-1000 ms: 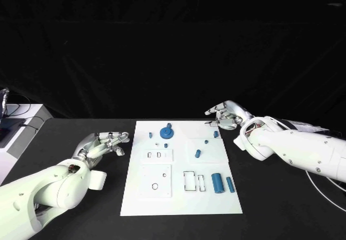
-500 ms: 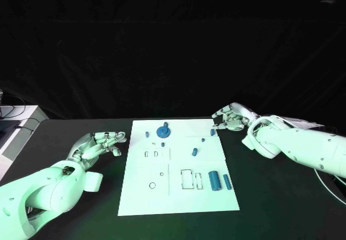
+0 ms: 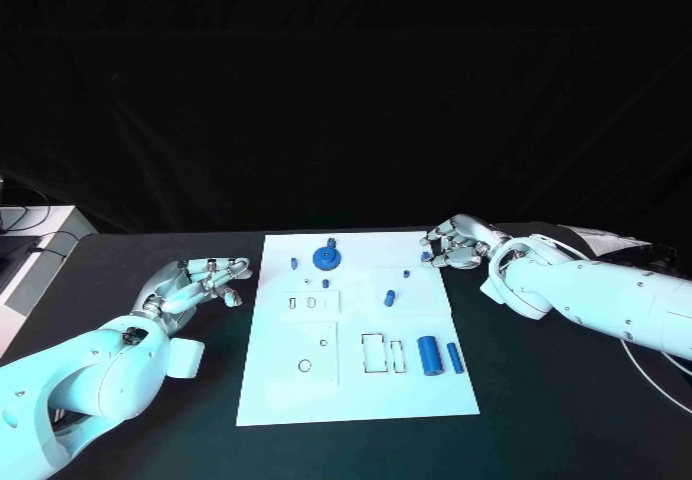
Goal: Assemble the parts on the task board
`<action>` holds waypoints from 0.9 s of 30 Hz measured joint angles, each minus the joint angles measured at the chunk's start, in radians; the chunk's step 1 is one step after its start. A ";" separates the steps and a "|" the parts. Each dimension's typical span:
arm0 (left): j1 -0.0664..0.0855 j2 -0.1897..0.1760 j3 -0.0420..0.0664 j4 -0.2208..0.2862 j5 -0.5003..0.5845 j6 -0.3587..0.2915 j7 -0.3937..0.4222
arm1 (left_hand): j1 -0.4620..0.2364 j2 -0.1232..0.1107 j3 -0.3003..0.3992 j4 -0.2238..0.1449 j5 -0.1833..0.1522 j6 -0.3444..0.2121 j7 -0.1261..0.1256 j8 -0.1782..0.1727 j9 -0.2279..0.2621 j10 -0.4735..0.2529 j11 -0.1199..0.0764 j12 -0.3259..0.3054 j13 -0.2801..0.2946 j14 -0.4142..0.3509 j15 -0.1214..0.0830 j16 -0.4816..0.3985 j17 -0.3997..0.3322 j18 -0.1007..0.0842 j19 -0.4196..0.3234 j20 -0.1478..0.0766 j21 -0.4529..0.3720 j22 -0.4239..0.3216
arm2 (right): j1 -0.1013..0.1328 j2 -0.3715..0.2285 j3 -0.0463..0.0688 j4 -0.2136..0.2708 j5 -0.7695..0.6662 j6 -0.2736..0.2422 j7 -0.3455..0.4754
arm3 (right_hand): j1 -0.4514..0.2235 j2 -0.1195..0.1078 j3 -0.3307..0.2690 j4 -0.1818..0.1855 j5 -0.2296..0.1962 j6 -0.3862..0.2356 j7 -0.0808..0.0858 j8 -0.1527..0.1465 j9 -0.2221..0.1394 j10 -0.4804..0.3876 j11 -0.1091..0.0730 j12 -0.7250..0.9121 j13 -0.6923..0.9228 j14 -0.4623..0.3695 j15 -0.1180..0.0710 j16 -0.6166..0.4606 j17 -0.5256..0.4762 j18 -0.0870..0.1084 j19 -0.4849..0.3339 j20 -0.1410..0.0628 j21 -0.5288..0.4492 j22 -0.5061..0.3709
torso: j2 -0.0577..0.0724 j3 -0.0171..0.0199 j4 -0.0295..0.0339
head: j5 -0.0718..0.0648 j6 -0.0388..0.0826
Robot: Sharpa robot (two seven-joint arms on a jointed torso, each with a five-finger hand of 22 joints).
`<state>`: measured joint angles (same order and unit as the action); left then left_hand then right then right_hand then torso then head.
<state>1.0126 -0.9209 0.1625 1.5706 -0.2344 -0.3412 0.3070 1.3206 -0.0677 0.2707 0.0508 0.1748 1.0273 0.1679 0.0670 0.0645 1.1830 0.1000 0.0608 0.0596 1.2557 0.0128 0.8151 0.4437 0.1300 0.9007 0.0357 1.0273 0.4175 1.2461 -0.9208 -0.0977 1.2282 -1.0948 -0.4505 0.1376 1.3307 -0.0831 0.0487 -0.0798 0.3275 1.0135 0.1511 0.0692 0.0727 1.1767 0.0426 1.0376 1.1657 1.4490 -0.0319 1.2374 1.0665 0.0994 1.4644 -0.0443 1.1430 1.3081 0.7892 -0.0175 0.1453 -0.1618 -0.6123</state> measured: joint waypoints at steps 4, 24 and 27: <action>0.000 0.000 0.001 0.000 0.000 0.001 0.000 | 0.000 0.000 0.000 0.000 0.000 0.000 0.000 0.000 0.000 0.000 0.000 0.000 0.000 0.000 0.000 0.000 0.000 0.000 0.000 0.000 0.000 0.000 | -0.002 0.003 0.000 -0.005 -0.007 0.002 -0.007 | 0.004 -0.004 0.001 0.008 0.000 0.001 -0.001 0.000 0.000 0.000 0.000 0.000 0.000 0.000 0.000 0.000 0.002 0.000 0.000 0.000 0.000 0.000 | 0.000 0.0004 0.0000 | 0.000 -0.002; -0.002 0.001 0.004 -0.006 0.000 0.002 0.000 | 0.000 0.000 0.000 -0.006 0.000 0.000 0.000 0.000 0.000 0.000 0.000 0.000 0.000 0.000 0.000 0.004 0.000 0.000 -0.004 -0.004 0.007 -0.003 | -0.005 0.008 0.001 -0.018 -0.015 0.004 -0.024 | -0.004 0.004 0.003 0.022 0.000 0.002 -0.001 0.000 0.000 0.001 0.001 0.005 0.006 0.000 0.000 0.000 0.007 0.000 0.000 0.000 0.000 0.000 | 0.000 0.0002 -0.0014 | 0.000 -0.006; -0.002 0.001 0.004 -0.006 0.000 0.002 0.000 | 0.000 0.000 0.000 -0.006 0.000 0.000 0.000 0.000 0.000 0.000 0.000 0.000 0.000 0.000 0.000 0.004 0.000 0.000 -0.004 -0.004 0.007 -0.003 | -0.006 0.010 0.001 -0.019 -0.015 0.004 -0.024 | -0.009 0.009 0.003 0.022 -0.003 0.007 0.001 0.000 0.000 0.006 -0.002 0.005 0.007 0.000 0.000 0.000 0.007 0.000 0.000 0.000 0.000 0.000 | 0.000 0.0002 -0.0014 | -0.001 -0.005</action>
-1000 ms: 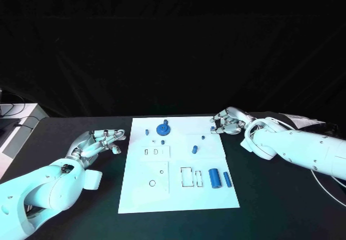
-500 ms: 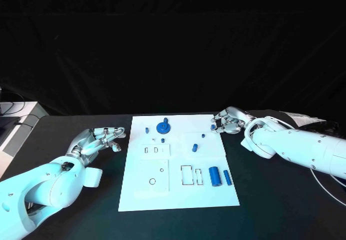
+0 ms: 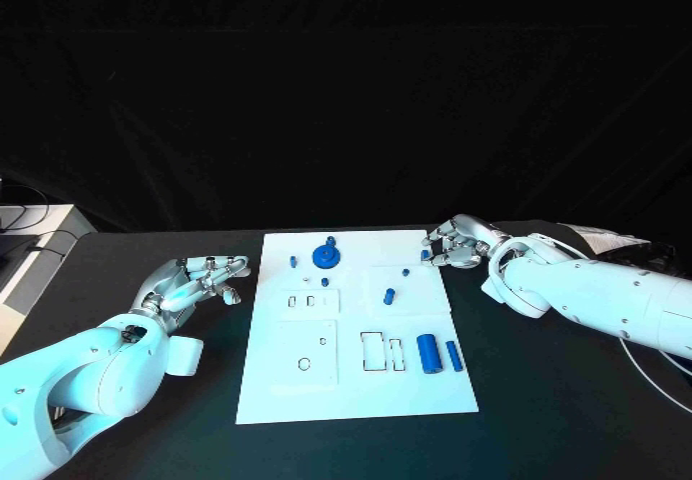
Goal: Assemble the parts on the task board
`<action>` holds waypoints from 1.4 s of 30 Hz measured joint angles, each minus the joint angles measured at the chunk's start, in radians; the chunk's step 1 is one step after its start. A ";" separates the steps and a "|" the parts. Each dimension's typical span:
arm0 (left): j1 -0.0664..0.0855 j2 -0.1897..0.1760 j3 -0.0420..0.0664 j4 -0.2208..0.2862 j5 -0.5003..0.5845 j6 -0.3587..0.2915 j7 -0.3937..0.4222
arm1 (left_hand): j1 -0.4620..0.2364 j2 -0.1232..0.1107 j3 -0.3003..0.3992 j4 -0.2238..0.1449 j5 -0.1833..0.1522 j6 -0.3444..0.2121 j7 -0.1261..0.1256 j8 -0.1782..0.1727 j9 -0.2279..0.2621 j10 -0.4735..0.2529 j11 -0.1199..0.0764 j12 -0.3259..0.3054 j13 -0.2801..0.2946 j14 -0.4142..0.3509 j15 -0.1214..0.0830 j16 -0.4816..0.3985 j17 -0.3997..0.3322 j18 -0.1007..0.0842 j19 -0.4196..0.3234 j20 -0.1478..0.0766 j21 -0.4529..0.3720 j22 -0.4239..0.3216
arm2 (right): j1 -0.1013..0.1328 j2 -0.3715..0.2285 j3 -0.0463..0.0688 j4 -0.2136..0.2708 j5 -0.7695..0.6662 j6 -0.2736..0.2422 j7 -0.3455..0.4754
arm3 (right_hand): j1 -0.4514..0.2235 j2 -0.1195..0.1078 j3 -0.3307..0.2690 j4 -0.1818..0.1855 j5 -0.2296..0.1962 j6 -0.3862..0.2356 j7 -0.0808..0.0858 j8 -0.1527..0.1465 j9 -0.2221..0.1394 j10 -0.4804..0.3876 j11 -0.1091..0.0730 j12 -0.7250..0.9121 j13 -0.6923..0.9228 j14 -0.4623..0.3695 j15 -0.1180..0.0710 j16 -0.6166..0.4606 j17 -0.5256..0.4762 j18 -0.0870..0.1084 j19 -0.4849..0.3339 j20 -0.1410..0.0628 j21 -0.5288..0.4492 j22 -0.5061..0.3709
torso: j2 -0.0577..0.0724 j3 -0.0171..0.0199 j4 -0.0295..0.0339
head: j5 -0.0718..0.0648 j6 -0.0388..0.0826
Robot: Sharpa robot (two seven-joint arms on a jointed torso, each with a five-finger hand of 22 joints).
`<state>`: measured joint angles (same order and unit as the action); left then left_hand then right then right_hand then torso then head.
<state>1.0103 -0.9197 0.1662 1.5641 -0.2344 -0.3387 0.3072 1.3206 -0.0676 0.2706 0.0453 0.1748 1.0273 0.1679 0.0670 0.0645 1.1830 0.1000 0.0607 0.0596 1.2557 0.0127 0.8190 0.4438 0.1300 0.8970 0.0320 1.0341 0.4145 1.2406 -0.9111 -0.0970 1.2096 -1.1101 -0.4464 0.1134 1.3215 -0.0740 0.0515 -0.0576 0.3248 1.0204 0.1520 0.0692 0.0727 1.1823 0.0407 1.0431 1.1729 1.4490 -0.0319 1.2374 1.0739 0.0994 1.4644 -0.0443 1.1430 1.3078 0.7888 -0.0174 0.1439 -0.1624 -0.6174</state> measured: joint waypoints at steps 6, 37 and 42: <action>0.000 0.000 0.000 0.000 0.000 0.000 0.000 | 0.000 0.000 0.000 0.000 0.000 0.000 0.000 0.000 0.000 0.000 0.000 0.000 0.000 0.000 0.000 0.000 0.000 0.000 0.000 0.000 0.000 0.000 | 0.000 0.005 0.000 -0.003 0.000 0.000 0.000 | -0.006 0.006 0.000 -0.006 -0.004 0.002 0.001 0.000 -0.001 0.001 0.001 0.000 0.002 0.000 0.000 0.000 0.000 0.000 0.000 0.000 0.000 0.000 | 0.000 -0.0012 0.0001 | 0.002 0.001; -0.001 0.002 0.001 -0.005 0.000 0.003 0.000 | 0.000 0.000 0.000 0.000 0.000 0.000 0.000 0.000 0.000 0.000 0.000 0.000 0.000 0.000 0.000 0.000 0.000 0.000 0.000 0.000 0.000 -0.001 | 0.000 0.030 0.001 -0.051 0.002 0.000 -0.002 | -0.009 0.025 -0.001 -0.012 -0.013 0.003 0.000 0.000 -0.001 0.002 0.002 0.000 0.006 0.000 0.000 0.000 0.002 0.000 0.000 0.000 0.000 0.000 | 0.000 -0.0003 0.0001 | 0.001 -0.004; -0.001 0.002 0.001 -0.005 0.000 0.003 0.000 | 0.000 0.000 0.000 0.000 0.000 0.000 0.000 0.000 0.000 0.000 0.000 0.000 0.000 0.000 0.000 0.000 0.000 0.000 0.000 0.000 0.000 -0.001 | 0.000 0.035 0.001 -0.053 0.003 0.000 -0.004 | -0.009 0.025 -0.003 -0.014 -0.013 0.004 -0.001 0.000 -0.001 0.002 0.003 0.000 0.006 0.000 0.000 0.000 0.002 0.000 0.000 0.000 0.000 0.000 | 0.000 -0.0006 -0.0003 | 0.000 -0.004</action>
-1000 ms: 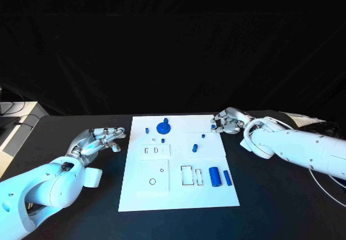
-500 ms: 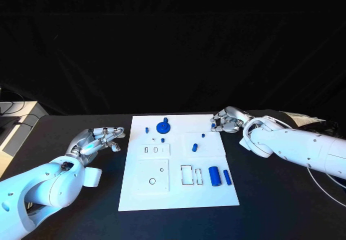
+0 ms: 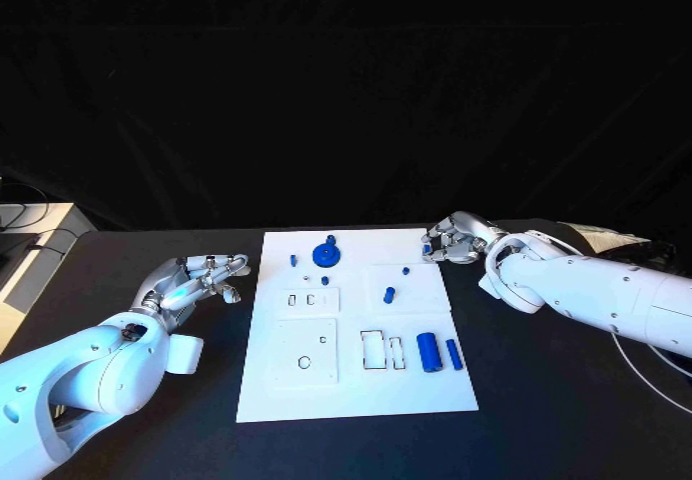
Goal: Assemble the parts on the task board
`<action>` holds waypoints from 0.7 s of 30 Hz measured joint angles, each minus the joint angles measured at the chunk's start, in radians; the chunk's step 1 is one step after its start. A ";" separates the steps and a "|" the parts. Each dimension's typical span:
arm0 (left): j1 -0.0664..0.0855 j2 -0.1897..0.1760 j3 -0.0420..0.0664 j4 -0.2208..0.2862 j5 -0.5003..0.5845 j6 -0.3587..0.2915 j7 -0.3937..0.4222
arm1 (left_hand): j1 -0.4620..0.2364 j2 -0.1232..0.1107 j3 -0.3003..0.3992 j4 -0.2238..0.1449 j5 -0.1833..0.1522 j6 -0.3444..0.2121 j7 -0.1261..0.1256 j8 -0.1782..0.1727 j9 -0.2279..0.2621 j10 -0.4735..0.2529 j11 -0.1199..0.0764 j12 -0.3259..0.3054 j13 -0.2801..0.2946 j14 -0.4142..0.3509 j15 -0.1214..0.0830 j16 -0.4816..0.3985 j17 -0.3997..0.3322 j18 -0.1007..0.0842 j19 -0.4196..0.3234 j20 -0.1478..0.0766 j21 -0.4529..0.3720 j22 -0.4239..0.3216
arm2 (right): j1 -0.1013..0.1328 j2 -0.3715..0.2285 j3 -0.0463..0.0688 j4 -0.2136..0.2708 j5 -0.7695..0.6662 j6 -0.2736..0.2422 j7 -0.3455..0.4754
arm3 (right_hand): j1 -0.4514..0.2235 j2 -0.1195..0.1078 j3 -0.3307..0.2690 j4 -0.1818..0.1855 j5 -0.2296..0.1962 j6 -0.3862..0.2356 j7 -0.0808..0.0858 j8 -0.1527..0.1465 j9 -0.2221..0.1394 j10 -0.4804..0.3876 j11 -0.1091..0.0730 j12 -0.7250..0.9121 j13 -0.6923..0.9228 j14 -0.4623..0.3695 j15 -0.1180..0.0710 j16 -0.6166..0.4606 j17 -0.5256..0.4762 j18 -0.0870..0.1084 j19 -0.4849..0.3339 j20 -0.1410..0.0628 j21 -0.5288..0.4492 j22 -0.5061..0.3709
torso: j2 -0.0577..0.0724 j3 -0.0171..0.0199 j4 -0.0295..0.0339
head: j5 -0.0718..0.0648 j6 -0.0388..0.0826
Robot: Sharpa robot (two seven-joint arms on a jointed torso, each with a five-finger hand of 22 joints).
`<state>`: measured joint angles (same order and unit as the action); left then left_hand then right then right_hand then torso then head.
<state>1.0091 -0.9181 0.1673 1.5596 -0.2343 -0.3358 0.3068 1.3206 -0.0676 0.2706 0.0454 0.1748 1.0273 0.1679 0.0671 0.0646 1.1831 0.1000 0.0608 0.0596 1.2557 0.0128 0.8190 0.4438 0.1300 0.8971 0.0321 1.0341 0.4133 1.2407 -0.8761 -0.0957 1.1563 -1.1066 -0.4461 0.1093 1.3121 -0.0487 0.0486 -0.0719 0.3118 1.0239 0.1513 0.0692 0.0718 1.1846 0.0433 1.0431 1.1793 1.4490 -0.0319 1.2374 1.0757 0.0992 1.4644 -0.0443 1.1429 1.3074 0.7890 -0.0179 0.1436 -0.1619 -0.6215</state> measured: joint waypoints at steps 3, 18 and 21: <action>0.000 0.000 0.000 0.000 0.000 0.000 0.000 | 0.000 0.000 0.000 0.000 0.000 0.000 0.000 0.000 0.000 0.000 0.000 0.000 0.000 0.000 0.000 0.000 0.000 0.000 0.000 0.000 0.000 0.000 | 0.000 0.002 0.000 -0.001 0.000 0.001 -0.001 | 0.000 0.000 0.000 0.000 0.000 0.001 -0.001 0.000 0.000 0.000 0.000 0.000 0.000 0.000 0.000 0.000 0.001 0.000 0.000 0.000 0.000 0.000 | 0.000 0.0000 0.0000 | -0.001 0.000; 0.000 0.000 0.000 0.000 0.000 0.001 0.000 | 0.000 0.000 0.000 0.000 0.000 0.000 0.000 0.000 0.000 0.000 0.000 0.000 0.000 0.000 0.000 0.000 -0.001 0.000 0.000 0.000 0.000 -0.002 | 0.000 0.008 0.000 -0.010 0.005 0.020 -0.003 | -0.007 0.007 0.000 0.000 0.000 0.008 -0.007 0.000 0.000 0.005 -0.003 0.006 0.002 0.000 0.000 0.000 0.001 0.000 0.000 0.000 0.000 0.001 | 0.000 0.0000 0.0000 | 0.000 -0.003; 0.000 0.000 0.000 0.000 0.000 0.001 0.000 | 0.000 0.000 0.000 0.000 0.000 0.000 0.000 0.000 0.000 0.000 0.000 0.000 0.000 0.000 0.000 0.000 -0.001 0.000 0.000 0.000 0.000 -0.002 | 0.000 0.008 0.000 -0.010 0.006 0.022 -0.004 | -0.007 0.007 0.000 0.000 0.000 0.012 -0.004 0.000 0.000 0.005 -0.002 0.006 0.002 0.000 0.000 0.000 0.001 0.000 0.000 0.000 0.000 0.001 | 0.000 0.0000 0.0000 | -0.001 -0.003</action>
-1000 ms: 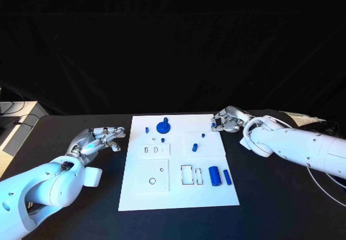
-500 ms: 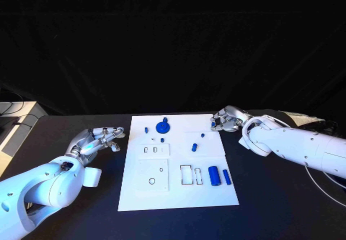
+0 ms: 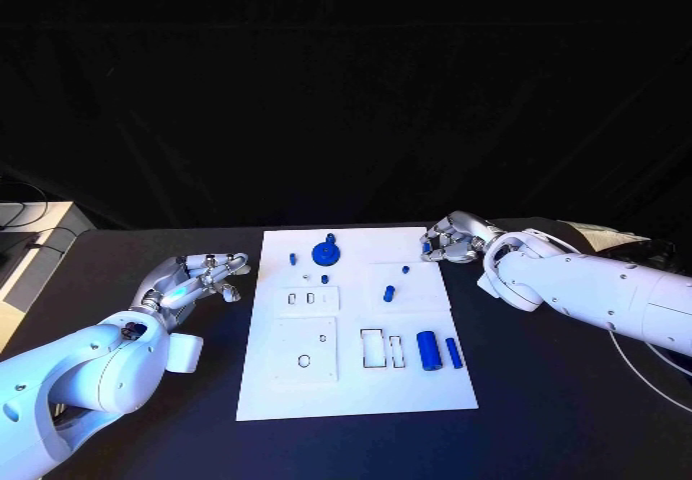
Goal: Assemble the parts on the task board
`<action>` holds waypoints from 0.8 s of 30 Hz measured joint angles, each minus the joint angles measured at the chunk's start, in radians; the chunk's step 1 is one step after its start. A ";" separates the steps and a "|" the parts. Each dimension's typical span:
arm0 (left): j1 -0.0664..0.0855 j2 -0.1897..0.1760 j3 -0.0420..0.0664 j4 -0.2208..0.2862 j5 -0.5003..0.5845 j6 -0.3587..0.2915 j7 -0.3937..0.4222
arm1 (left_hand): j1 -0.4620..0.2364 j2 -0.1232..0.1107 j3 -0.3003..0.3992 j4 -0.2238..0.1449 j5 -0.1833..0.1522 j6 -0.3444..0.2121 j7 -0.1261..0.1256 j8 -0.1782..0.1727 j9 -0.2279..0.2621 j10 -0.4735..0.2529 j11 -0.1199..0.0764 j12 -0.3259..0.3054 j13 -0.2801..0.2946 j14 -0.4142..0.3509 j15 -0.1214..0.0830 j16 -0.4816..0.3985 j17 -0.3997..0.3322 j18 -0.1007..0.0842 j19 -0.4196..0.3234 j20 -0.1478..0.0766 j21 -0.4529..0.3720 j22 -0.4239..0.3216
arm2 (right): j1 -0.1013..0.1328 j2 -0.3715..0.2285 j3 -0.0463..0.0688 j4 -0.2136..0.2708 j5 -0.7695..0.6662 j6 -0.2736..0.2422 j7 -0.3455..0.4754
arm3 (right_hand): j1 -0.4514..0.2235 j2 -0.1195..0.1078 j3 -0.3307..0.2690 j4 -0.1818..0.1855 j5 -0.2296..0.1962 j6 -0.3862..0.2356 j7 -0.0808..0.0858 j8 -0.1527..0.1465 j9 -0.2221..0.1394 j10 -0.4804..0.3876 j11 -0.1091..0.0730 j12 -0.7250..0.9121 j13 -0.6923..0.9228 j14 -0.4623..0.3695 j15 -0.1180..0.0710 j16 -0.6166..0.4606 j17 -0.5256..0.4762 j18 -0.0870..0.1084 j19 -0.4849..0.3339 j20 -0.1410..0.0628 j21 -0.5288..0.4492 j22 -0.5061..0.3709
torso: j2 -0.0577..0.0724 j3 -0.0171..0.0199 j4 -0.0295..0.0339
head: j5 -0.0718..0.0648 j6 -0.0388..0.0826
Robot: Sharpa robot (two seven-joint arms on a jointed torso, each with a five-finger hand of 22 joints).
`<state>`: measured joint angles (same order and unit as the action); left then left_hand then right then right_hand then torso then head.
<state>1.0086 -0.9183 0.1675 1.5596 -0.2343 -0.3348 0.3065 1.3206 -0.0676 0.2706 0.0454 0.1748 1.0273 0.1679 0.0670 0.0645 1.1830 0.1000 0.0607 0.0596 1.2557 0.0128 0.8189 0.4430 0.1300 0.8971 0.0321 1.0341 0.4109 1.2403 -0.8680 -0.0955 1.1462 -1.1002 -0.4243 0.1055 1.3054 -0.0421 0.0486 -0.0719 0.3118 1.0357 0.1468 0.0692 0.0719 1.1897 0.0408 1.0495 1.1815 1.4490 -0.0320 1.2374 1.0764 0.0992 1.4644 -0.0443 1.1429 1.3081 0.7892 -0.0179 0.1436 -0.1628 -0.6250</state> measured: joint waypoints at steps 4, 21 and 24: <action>0.000 0.000 0.000 0.000 0.000 0.000 0.000 | 0.000 0.000 0.000 0.000 0.000 0.000 0.000 0.000 0.000 0.000 0.000 0.000 0.000 0.000 0.000 0.000 0.000 0.000 0.000 0.000 0.000 0.000 | 0.000 0.000 0.000 -0.002 0.001 0.001 -0.001 | 0.000 0.000 0.000 0.000 0.000 0.001 -0.001 0.000 0.000 0.000 0.000 0.000 0.000 0.000 0.000 0.000 0.000 0.000 0.000 0.000 0.000 0.000 | 0.000 0.0004 -0.0004 | -0.001 -0.001; -0.001 0.000 0.000 0.000 0.000 0.001 -0.001 | 0.000 0.000 0.000 0.000 0.000 0.000 0.000 0.000 0.000 0.000 0.000 0.000 0.000 0.000 0.000 0.000 0.000 0.000 0.000 0.000 0.000 0.000 | 0.000 0.000 0.000 -0.004 0.003 0.003 -0.004 | -0.006 0.006 0.000 0.000 0.000 0.006 -0.005 0.000 0.000 0.001 0.001 0.000 0.002 -0.002 -0.002 0.000 0.000 0.000 0.000 0.000 0.000 0.000 | 0.000 0.0007 -0.0006 | -0.003 -0.001; -0.001 -0.001 0.000 0.000 0.000 0.001 -0.001 | 0.000 0.000 0.000 0.000 0.000 0.000 0.000 0.000 0.000 0.000 0.000 0.000 0.000 0.000 0.000 0.000 0.000 0.000 0.000 0.000 0.000 0.000 | 0.000 0.000 0.000 -0.004 0.003 0.003 -0.004 | -0.004 0.023 0.003 0.003 0.000 0.024 -0.009 0.000 0.000 0.000 -0.004 0.000 0.002 -0.004 -0.004 0.000 0.000 0.000 0.000 0.000 0.000 0.000 | 0.000 0.0006 -0.0006 | -0.003 -0.001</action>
<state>1.0080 -0.9188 0.1676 1.5592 -0.2343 -0.3343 0.3059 1.3206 -0.0677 0.2706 0.0455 0.1748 1.0273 0.1679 0.0670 0.0645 1.1830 0.1000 0.0608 0.0596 1.2558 0.0128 0.8189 0.4431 0.1299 0.8971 0.0321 1.0341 0.4110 1.2400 -0.8682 -0.0956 1.1425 -1.0970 -0.4214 0.1013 1.3016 -0.0192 0.0519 -0.0686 0.3118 1.0598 0.1373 0.0692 0.0719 1.1895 0.0366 1.0495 1.1838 1.4454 -0.0356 1.2374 1.0763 0.0991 1.4644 -0.0443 1.1429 1.3078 0.7893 -0.0174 0.1430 -0.1661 -0.6258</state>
